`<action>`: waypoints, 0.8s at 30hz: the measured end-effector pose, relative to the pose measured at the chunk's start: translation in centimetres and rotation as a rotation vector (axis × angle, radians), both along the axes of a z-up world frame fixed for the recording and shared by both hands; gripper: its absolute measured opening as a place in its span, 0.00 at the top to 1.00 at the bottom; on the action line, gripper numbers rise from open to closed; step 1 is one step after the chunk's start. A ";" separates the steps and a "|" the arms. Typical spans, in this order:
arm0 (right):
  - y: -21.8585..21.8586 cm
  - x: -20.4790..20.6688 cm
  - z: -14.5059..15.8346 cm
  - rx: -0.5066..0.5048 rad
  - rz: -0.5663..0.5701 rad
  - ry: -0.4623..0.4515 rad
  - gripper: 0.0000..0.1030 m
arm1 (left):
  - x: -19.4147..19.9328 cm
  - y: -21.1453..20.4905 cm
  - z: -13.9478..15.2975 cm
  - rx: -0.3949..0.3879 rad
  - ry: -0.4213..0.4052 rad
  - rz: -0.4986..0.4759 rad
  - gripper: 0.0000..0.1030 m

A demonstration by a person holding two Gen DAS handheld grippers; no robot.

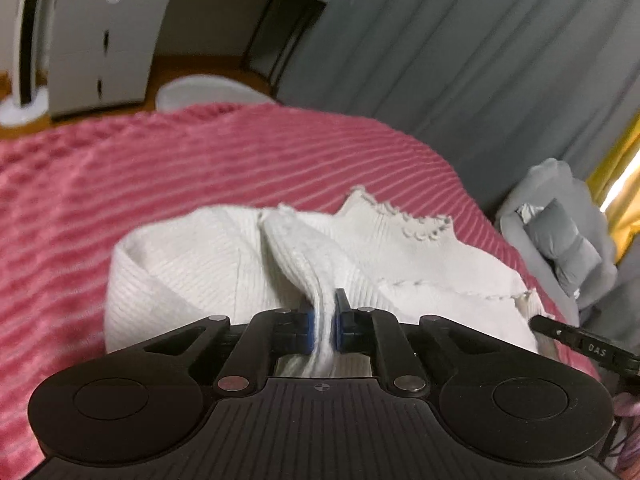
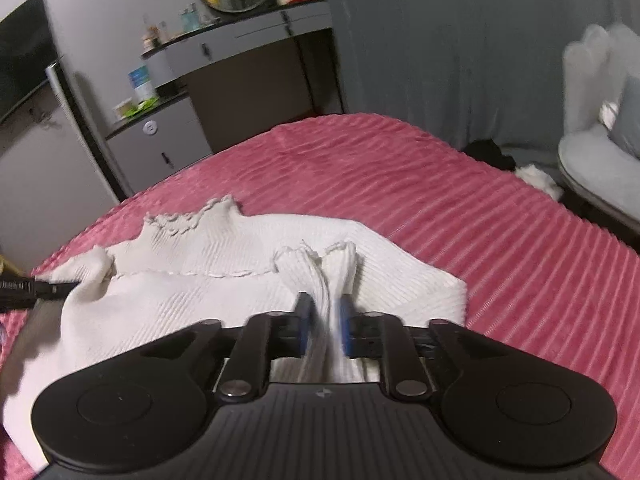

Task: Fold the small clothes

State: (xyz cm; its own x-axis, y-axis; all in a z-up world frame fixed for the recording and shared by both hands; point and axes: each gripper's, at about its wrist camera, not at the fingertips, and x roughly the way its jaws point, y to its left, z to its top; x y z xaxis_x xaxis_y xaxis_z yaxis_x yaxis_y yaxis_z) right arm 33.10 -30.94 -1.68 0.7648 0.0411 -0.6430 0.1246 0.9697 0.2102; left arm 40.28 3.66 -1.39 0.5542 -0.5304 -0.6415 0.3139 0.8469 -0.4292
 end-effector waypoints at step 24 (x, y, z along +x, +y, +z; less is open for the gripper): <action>1.7 -0.9 1.8 -0.118 0.000 -0.024 0.71 | -3.6 1.4 1.2 0.146 -0.100 0.034 0.51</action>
